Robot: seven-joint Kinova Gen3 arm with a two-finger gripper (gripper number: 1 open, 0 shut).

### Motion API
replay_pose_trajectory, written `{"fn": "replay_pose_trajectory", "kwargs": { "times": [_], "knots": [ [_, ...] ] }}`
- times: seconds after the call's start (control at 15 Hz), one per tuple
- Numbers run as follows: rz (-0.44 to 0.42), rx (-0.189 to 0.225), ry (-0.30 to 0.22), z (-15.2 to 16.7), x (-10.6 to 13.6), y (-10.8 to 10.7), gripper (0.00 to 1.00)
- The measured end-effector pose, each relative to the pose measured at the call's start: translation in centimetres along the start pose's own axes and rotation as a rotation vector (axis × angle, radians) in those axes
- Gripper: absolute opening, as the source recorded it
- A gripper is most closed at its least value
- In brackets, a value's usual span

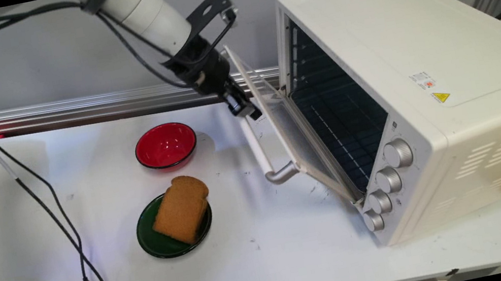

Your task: Open the oven

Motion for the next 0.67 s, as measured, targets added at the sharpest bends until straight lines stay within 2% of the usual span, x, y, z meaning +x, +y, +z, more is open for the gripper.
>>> {"fn": "replay_pose_trajectory", "kwargs": {
  "times": [0.4, 0.67],
  "knots": [
    [0.006, -0.026, 0.005, 1.1, -4.5, -1.1, 0.00],
    [0.028, -0.055, 0.029, 1.7, -7.7, -1.5, 0.00]
  ]
}}
